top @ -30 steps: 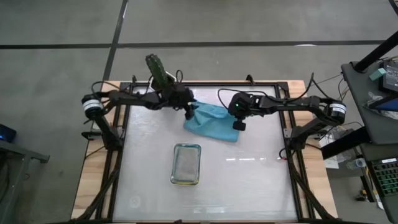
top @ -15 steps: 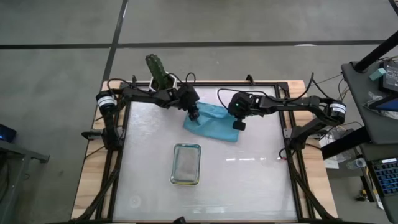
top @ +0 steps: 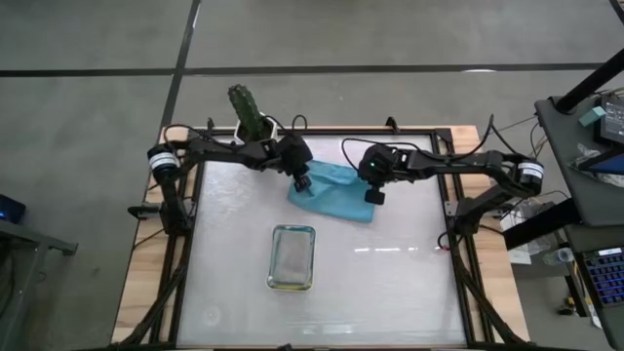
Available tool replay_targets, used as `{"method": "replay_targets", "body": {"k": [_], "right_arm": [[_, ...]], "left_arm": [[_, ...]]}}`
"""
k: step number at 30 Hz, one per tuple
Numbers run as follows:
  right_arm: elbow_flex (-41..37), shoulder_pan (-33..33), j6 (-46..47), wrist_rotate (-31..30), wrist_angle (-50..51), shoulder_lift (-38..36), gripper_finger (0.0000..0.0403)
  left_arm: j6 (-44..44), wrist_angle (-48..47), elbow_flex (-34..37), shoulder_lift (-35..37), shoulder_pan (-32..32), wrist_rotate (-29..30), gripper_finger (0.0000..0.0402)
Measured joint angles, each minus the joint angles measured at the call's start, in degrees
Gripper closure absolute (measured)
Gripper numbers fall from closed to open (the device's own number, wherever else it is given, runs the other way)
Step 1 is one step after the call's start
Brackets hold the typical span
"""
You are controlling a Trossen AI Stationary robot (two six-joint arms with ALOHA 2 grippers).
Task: Fold microfiber towels
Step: Fold the blue microfiber towel
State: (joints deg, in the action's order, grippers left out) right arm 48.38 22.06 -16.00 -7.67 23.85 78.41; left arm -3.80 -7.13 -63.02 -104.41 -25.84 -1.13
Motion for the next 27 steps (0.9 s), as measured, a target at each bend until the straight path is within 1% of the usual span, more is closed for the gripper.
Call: {"method": "replay_targets", "body": {"k": [8,12,17,22,27], "right_arm": [[0.00,-1.44,2.89,-0.01,0.73,-3.87,0.0394],[0.00,-2.06,3.96,0.03,0.83,-4.81,0.0394],[0.00,-2.20,4.05,0.02,0.66,-4.77,0.0394],[0.00,-2.23,4.05,0.03,0.80,-4.57,0.0394],[0.00,-2.23,4.05,0.03,0.95,-4.55,0.0394]], "left_arm": [[-2.87,0.04,1.43,7.52,1.22,1.22,0.0401],[0.76,-0.20,2.06,7.38,1.27,1.09,0.0401],[3.42,3.80,3.21,4.99,1.22,1.03,0.0398],[3.53,6.53,3.37,3.30,1.20,1.03,0.0362],[4.87,7.08,3.49,2.33,1.07,1.93,0.0324]]}}
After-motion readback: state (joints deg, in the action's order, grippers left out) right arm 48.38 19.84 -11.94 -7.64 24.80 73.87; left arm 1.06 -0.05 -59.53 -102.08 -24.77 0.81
